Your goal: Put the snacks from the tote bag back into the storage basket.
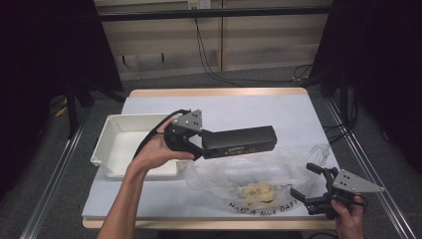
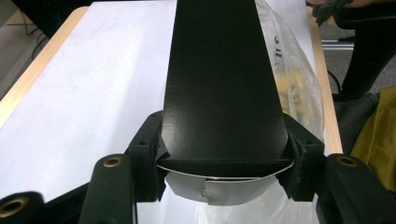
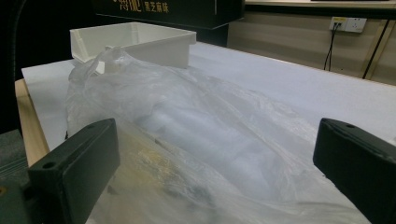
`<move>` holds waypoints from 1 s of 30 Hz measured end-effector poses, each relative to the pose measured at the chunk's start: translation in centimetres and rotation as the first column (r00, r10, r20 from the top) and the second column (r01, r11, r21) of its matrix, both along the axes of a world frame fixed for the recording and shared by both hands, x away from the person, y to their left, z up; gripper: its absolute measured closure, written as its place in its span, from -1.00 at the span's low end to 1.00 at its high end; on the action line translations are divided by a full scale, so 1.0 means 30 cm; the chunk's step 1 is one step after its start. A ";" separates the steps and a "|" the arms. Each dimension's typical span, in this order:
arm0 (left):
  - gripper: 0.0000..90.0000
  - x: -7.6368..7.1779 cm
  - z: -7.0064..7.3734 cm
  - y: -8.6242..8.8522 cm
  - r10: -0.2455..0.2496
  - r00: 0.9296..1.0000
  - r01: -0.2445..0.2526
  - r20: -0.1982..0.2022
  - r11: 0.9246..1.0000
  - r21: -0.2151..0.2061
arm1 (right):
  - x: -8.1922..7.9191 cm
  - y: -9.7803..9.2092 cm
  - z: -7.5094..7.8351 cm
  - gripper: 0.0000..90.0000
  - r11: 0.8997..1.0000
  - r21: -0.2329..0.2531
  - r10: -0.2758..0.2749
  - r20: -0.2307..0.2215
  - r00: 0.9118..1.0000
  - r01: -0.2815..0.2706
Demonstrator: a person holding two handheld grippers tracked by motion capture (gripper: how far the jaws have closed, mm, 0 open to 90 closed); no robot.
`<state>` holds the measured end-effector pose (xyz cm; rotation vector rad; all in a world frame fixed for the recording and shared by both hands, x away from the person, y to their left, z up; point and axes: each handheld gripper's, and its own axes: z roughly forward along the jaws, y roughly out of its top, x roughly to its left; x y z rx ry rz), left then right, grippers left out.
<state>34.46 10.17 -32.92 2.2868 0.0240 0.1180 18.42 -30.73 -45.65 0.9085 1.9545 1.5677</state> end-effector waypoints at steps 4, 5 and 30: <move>-0.04 0.011 0.001 0.041 0.021 1.000 -0.021 -0.001 1.000 0.002 | 0.003 0.004 -0.002 -1.00 1.000 0.004 -0.005 0.000 1.000 0.005; -0.04 0.013 0.003 0.049 0.029 1.000 -0.029 -0.002 1.000 0.002 | 0.003 0.004 -0.002 -1.00 1.000 0.003 -0.004 -0.004 1.000 0.004; -0.04 0.071 0.018 0.265 0.161 0.987 -0.161 -0.010 0.987 -0.017 | 0.008 0.007 -0.006 -1.00 1.000 0.003 -0.011 -0.005 1.000 0.011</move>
